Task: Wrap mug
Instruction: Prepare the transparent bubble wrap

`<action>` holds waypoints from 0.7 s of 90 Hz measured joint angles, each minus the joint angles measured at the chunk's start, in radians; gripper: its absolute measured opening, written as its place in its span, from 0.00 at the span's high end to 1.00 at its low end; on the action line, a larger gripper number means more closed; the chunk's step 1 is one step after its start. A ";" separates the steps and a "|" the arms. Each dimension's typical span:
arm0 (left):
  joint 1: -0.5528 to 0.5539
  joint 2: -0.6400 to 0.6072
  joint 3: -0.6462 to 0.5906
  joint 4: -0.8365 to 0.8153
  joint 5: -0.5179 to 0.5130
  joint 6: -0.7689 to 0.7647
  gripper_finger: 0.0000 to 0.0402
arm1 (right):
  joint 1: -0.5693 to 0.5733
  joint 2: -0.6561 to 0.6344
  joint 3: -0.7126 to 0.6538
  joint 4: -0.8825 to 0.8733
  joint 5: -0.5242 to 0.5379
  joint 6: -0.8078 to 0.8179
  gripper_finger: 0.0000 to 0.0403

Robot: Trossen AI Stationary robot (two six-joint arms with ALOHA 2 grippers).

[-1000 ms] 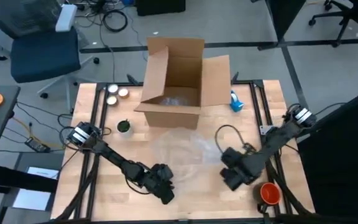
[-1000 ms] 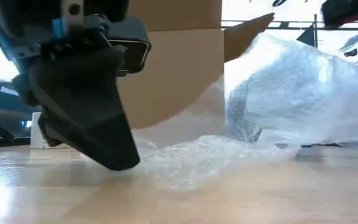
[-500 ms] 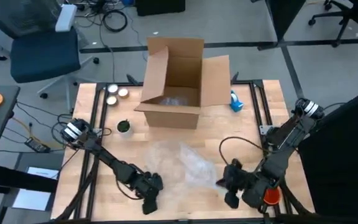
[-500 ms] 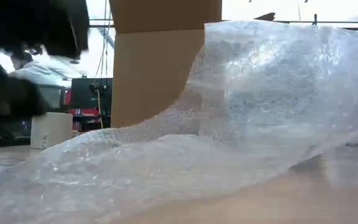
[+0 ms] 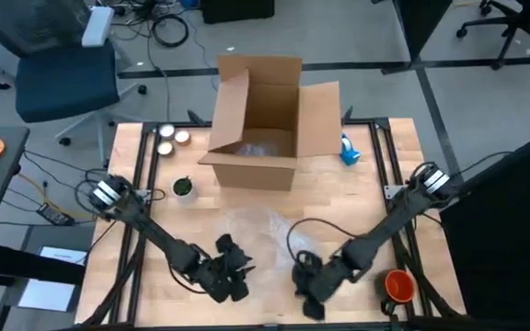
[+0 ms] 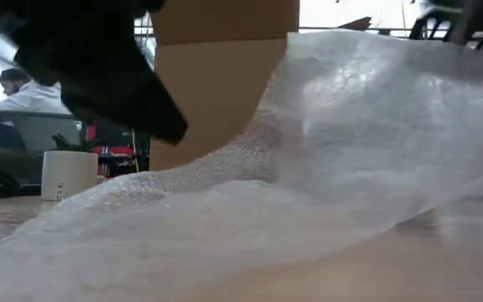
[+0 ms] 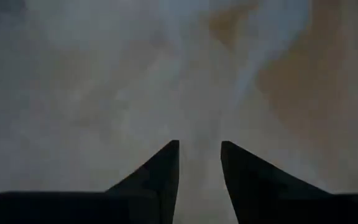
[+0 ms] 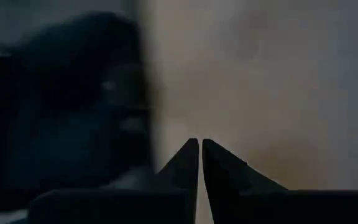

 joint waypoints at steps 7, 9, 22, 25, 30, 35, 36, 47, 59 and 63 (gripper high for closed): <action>0.002 0.041 0.001 -0.060 0.069 -0.014 0.74 | -0.010 -0.003 0.038 -0.234 0.052 0.062 1.00; 0.002 0.051 -0.001 -0.089 0.091 -0.020 0.74 | -0.014 -0.006 0.049 -0.305 0.065 0.076 1.00; -0.003 0.074 0.007 -0.220 0.136 -0.078 0.74 | -0.038 -0.013 0.108 -0.708 0.149 0.167 1.00; -0.003 0.074 0.009 -0.243 0.147 -0.088 0.74 | -0.050 -0.012 0.109 -0.794 0.171 0.188 1.00; -0.009 0.073 0.010 -0.285 0.162 -0.092 0.74 | -0.071 -0.012 0.108 -0.925 0.210 0.230 1.00; -0.019 0.072 0.009 -0.301 0.161 -0.076 0.74 | -0.098 -0.012 0.106 -1.042 0.235 0.276 1.00; -0.021 0.072 0.009 -0.302 0.161 -0.073 0.74 | -0.104 -0.012 0.106 -1.062 0.236 0.283 1.00; -0.043 0.056 0.007 -0.328 0.177 -0.020 0.74 | -0.169 -0.025 0.098 -1.128 0.231 0.203 1.00; -0.058 0.010 0.005 -0.405 0.218 -0.001 0.74 | -0.236 -0.098 0.112 -1.121 0.220 0.074 1.00; -0.063 -0.008 0.002 -0.433 0.225 0.001 0.74 | -0.253 -0.136 0.115 -1.106 0.220 0.065 1.00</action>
